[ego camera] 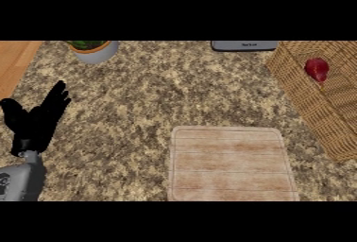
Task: Pick the pear from the cutting board and place it in the basket
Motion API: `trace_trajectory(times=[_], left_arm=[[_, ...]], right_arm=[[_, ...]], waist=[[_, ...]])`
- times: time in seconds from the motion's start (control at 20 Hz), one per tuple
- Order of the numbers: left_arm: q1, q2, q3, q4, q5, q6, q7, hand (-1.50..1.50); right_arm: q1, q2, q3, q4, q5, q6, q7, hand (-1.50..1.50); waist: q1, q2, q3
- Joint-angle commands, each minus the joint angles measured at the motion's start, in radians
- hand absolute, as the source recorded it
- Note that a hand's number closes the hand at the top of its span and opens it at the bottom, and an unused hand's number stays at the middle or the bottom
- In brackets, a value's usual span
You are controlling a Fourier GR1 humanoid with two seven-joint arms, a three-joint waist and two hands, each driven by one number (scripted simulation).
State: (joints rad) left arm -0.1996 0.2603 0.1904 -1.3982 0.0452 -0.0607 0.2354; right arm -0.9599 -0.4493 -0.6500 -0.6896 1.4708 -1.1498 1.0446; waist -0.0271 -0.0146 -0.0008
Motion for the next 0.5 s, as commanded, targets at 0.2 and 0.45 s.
trace_trajectory(times=[0.2, 0.45], left_arm=[[0.032, 0.023, 0.042, 0.018, 0.007, 0.007, -0.01, 0.0], [0.066, 0.027, 0.044, -0.022, 0.019, -0.003, 0.013, 0.0]], right_arm=[[0.274, 0.162, 0.079, -0.392, -0.168, 0.107, -0.004, -1.5], [0.476, 0.219, 0.165, -0.7, -0.276, 0.217, -0.001, -1.5]], waist=[[-0.077, -0.026, -0.002], [-0.06, -0.021, -0.001]])
